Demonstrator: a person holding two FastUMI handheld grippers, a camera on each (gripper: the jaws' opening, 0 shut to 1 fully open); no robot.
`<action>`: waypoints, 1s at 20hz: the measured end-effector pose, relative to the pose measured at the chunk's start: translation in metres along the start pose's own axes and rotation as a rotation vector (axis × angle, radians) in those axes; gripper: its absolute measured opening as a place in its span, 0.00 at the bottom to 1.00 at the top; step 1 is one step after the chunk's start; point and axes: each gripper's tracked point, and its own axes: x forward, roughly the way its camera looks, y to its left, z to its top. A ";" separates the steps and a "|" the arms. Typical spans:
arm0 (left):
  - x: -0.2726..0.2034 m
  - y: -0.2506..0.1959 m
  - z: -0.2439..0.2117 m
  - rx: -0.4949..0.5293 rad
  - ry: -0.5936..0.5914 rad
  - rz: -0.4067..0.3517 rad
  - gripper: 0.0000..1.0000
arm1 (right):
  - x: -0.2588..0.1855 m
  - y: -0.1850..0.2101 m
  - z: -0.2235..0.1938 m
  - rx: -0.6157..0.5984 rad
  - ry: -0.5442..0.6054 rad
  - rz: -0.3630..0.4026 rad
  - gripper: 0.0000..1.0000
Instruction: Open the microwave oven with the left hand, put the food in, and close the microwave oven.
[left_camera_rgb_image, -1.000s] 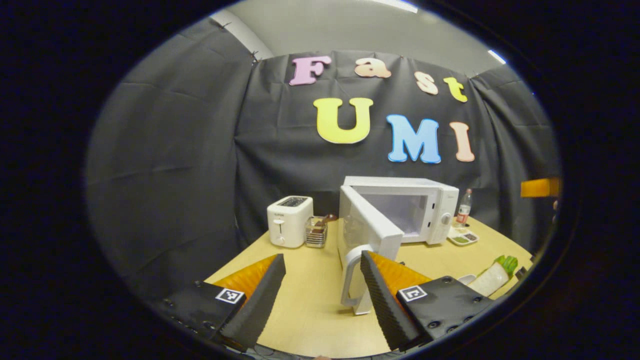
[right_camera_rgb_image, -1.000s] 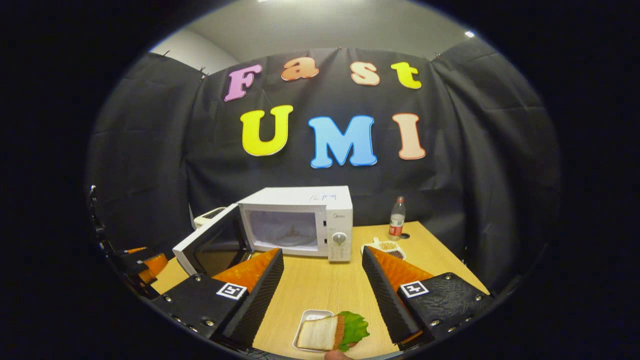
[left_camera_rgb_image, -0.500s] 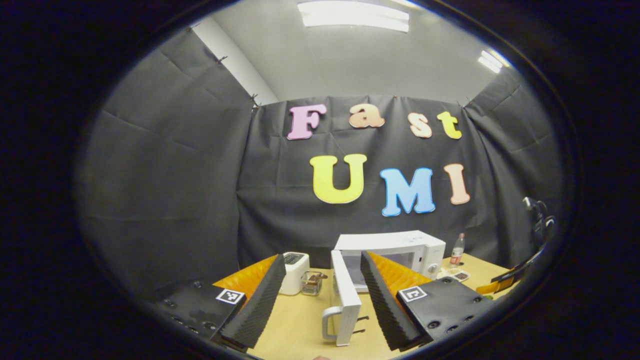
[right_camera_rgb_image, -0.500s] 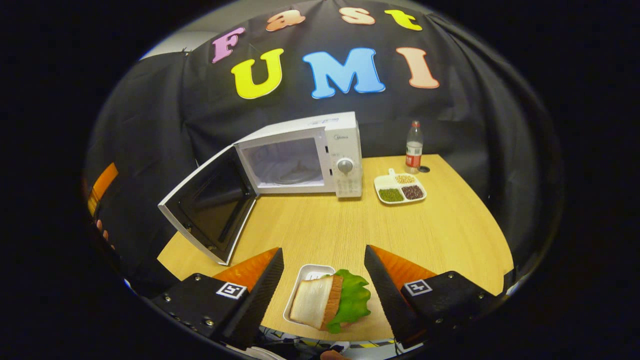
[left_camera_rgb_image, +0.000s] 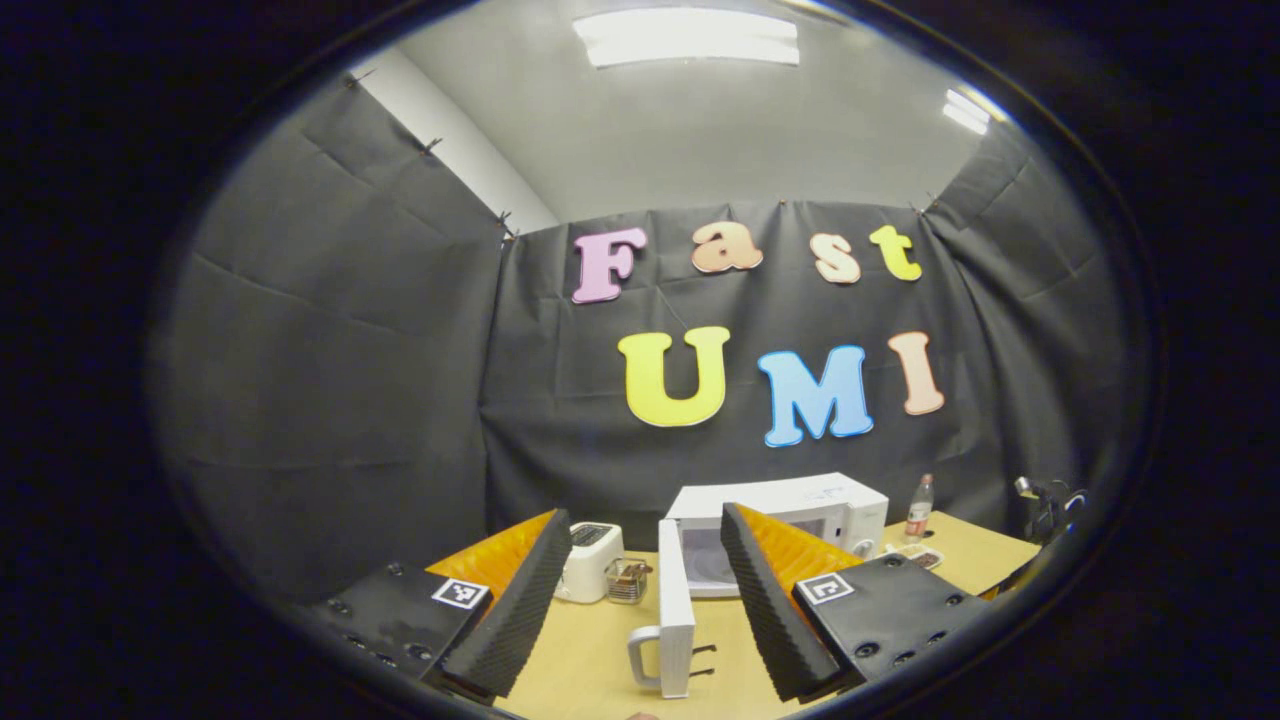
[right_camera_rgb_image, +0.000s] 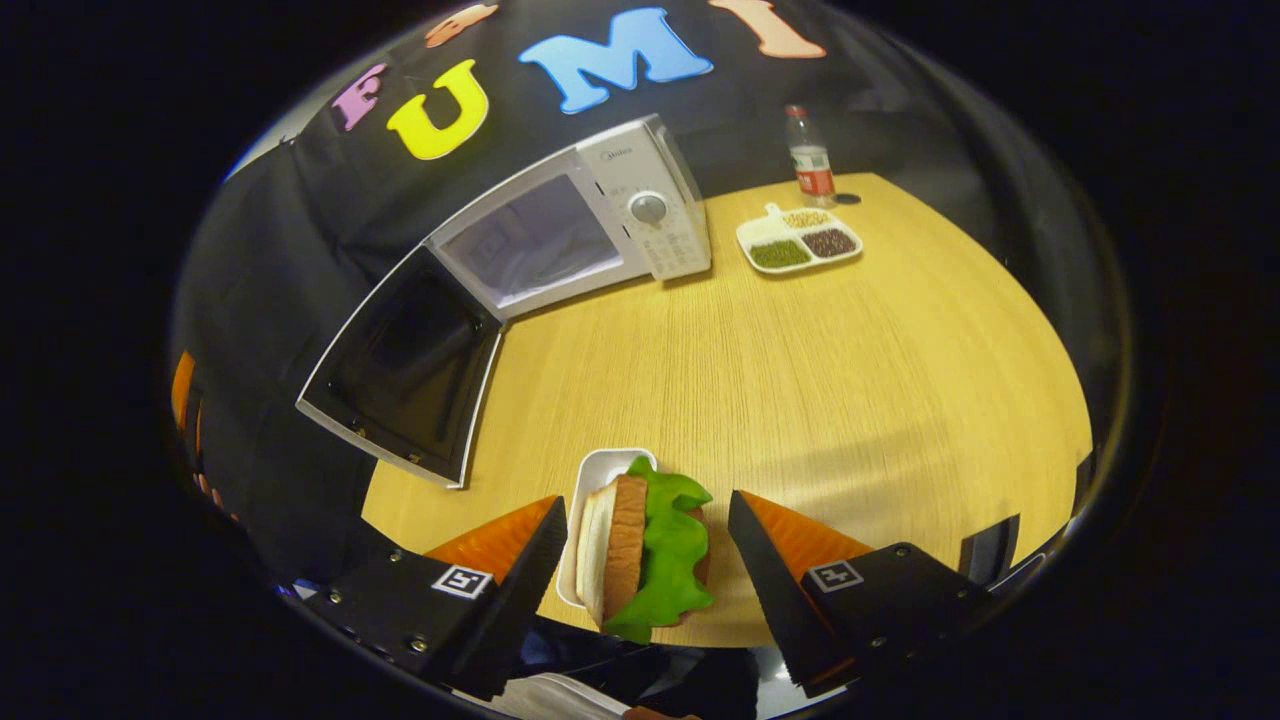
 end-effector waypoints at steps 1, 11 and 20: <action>-0.002 -0.005 0.001 0.002 0.001 0.002 0.98 | 0.001 0.000 -0.006 0.025 0.031 0.015 0.99; -0.019 -0.017 0.002 0.002 -0.001 0.072 0.99 | 0.006 0.018 -0.035 0.180 0.181 0.162 0.36; -0.003 0.004 0.006 0.025 -0.030 0.087 0.99 | -0.015 0.053 0.020 0.148 0.044 0.219 0.36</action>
